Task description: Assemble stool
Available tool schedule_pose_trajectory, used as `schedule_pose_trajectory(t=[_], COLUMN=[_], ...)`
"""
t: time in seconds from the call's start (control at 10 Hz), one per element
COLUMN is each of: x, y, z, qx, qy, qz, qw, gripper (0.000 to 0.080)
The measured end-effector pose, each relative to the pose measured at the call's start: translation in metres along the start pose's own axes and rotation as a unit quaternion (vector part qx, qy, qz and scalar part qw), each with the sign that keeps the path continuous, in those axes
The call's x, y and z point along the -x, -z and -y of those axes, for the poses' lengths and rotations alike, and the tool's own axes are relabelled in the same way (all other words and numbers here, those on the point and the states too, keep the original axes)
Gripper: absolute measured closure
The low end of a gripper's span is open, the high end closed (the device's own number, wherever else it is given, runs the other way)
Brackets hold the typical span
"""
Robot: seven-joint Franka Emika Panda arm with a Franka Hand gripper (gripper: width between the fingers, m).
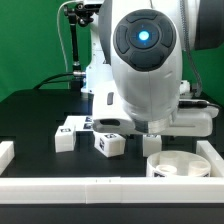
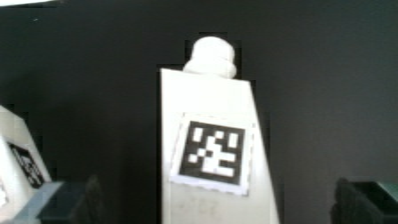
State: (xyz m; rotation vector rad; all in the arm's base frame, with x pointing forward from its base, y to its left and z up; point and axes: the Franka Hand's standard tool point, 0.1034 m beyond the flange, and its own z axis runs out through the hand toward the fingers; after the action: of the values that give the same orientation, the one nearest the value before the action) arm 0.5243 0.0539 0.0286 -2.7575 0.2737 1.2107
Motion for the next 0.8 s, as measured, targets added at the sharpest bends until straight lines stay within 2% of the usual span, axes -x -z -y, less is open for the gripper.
schedule_pose_trajectory(t=[0.3,0.8], x=[0.0,-0.014], y=[-0.002,-0.02], z=[0.002,0.005], qx=[0.001,0.003], qy=[0.004,0.005], qz=[0.001,-0.029], qw=[1.0,1.0], gripper=[0.0151,0.0151])
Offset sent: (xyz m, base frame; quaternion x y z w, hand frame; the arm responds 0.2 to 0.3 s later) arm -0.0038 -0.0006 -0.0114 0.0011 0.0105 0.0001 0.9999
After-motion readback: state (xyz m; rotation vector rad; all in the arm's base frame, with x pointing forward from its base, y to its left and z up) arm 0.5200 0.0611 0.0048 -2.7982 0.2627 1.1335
